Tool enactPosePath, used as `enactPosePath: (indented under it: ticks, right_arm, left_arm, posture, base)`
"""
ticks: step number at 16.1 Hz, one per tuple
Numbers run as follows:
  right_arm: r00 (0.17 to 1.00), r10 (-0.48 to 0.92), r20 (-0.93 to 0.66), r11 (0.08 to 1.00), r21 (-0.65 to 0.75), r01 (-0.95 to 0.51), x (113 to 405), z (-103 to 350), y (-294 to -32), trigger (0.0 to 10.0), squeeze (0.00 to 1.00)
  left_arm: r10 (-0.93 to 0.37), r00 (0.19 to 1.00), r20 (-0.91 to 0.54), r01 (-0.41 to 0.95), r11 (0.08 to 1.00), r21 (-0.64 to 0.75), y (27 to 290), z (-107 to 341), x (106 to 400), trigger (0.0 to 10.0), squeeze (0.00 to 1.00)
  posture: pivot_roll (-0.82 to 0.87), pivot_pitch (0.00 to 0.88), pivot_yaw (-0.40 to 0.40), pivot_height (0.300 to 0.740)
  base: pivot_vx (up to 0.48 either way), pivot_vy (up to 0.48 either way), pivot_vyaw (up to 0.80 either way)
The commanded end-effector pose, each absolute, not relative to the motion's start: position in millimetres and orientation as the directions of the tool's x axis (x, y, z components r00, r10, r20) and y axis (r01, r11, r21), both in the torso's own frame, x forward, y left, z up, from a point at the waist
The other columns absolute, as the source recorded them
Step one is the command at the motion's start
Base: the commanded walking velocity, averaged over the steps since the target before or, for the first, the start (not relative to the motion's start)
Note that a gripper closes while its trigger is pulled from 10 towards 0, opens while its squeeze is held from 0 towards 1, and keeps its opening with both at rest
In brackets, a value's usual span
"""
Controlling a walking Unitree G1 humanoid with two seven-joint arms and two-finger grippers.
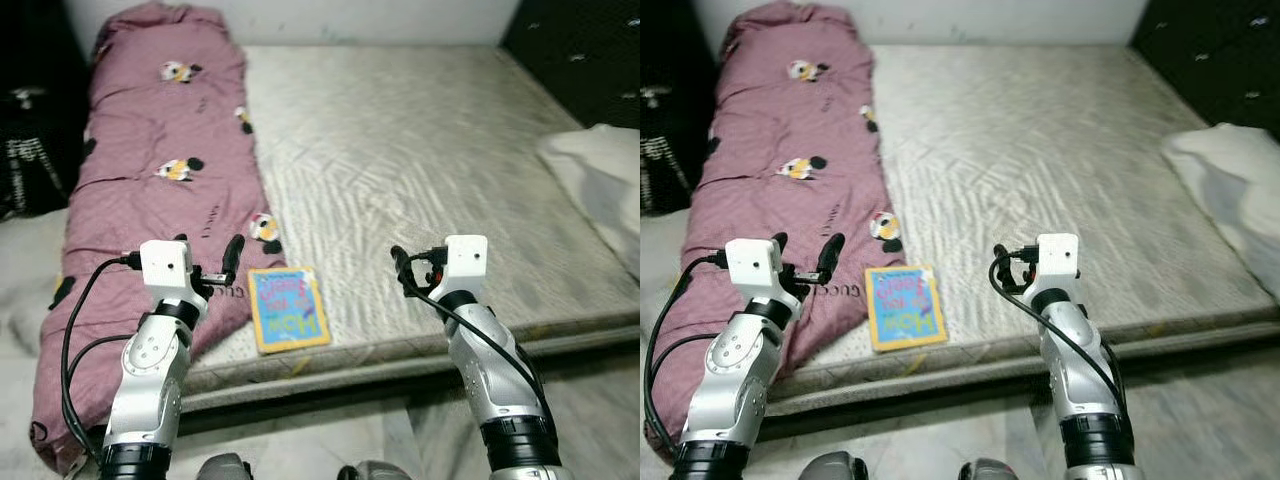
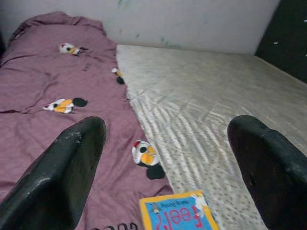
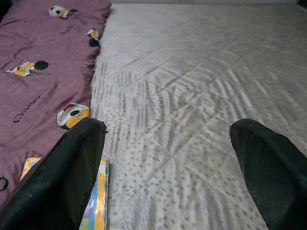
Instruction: Clean up the room
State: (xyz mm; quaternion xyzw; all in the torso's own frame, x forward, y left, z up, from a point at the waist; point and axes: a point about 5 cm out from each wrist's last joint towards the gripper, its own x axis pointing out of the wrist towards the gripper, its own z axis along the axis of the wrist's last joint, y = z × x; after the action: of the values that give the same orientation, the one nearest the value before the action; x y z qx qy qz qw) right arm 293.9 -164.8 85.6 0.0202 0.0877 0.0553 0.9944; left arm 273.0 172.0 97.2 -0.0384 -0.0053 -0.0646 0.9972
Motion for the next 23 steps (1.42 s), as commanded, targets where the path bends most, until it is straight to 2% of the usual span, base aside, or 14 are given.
enactPosePath:
  ticks: [1,5,7,11,15,23]
  right_arm:
    - [0.98,0.113,-0.165,0.993,0.048,-0.107,294.6,88.5,-166.5,10.0,0.0]
    - [0.98,0.111,-0.164,0.993,0.053,-0.103,294.3,88.3,-166.3,10.0,0.0]
    - [0.98,0.111,-0.162,0.993,0.054,-0.104,295.0,88.4,-166.6,10.0,0.0]
    - [0.982,0.127,-0.136,0.992,0.023,-0.125,296.1,92.7,-166.9,10.0,0.0]
    - [0.981,0.107,-0.159,0.994,0.037,-0.103,294.3,88.0,-167.0,10.0,0.0]
    - [0.987,0.018,-0.162,0.999,0.041,-0.011,271.9,87.4,-174.0,10.0,0.0]
  left_arm:
    - [-0.127,0.992,0.022,0.128,0.989,-0.067,172.3,99.1,272.6,10.0,0.0]
    - [-0.042,0.997,-0.066,0.041,0.999,-0.018,179.5,86.6,274.1,10.0,0.0]
    - [-0.023,0.995,-0.1,0.016,0.998,-0.067,184.0,84.5,275.8,10.0,0.0]
    - [-0.029,0.996,-0.087,0.026,0.999,-0.027,190.6,82.9,277.6,10.0,0.0]
    - [0.021,0.995,-0.098,-0.024,0.999,-0.035,204.7,79.6,265.0,10.0,0.0]
    - [-0.064,0.993,-0.098,0.061,0.997,-0.037,188.4,84.4,257.1,10.0,0.0]
  posture:
    - [0.0,0.074,-0.07,0.74]
    - [0.0,0.073,-0.071,0.74]
    - [0.0,0.07,-0.072,0.74]
    - [0.01,0.049,-0.085,0.74]
    - [0.0,0.063,-0.068,0.74]
    - [-0.04,0.117,-0.026,0.74]
  base:
    - [0.311,0.0,0.0]
    - [0.0,0.0,0.0]
    - [0.0,0.0,0.0]
    - [0.0,0.0,0.0]
    - [0.0,0.0,0.62]
    - [0.0,0.0,0.0]
